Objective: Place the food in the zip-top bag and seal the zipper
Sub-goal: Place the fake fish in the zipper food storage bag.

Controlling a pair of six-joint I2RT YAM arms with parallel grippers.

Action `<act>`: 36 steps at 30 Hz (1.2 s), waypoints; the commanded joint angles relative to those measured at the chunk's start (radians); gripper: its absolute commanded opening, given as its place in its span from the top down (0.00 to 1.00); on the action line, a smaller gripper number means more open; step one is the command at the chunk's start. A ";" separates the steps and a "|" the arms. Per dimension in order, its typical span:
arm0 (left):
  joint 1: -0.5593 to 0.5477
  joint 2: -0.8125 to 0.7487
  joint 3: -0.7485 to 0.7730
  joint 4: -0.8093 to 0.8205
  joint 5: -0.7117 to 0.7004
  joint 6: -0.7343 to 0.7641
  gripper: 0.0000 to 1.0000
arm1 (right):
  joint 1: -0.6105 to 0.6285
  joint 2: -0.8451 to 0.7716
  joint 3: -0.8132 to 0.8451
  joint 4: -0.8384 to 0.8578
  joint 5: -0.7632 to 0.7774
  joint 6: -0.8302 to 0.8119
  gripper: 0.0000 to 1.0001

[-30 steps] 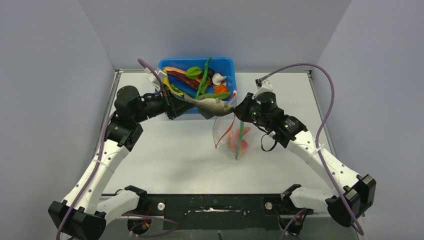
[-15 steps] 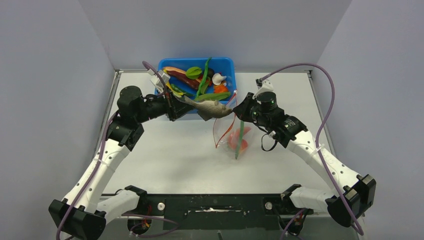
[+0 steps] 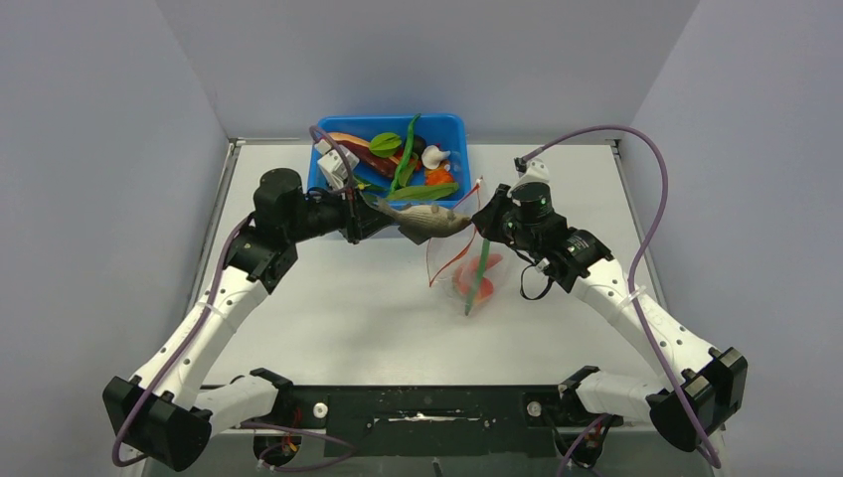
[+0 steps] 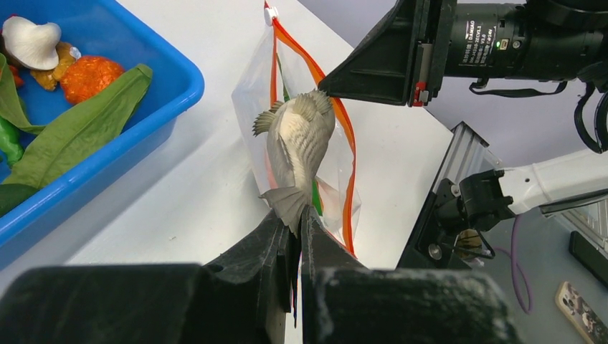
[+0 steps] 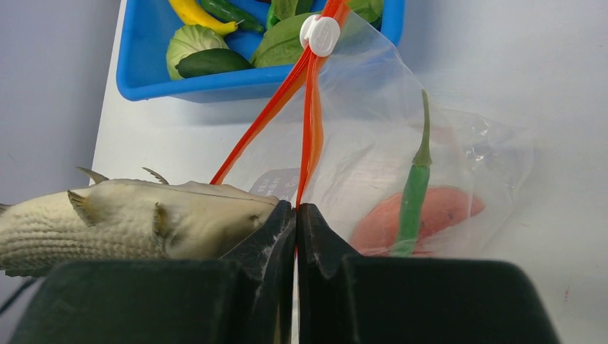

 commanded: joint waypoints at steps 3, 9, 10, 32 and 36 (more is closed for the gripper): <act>-0.034 -0.003 0.065 -0.044 -0.008 0.058 1.00 | 0.015 -0.023 0.012 0.086 -0.039 0.005 1.00; -0.055 -0.001 0.094 -0.109 -0.053 0.103 1.00 | 0.014 -0.032 0.011 0.085 -0.036 0.010 1.00; -0.057 0.000 0.099 -0.116 -0.060 0.110 1.00 | 0.015 -0.032 0.011 0.083 -0.033 0.011 1.00; -0.080 -0.003 0.211 -0.287 -0.030 0.177 1.00 | 0.016 -0.042 0.011 0.068 -0.013 0.003 1.00; -0.079 0.006 0.204 -0.271 -0.010 0.168 1.00 | 0.019 -0.036 0.016 0.084 -0.039 -0.003 1.00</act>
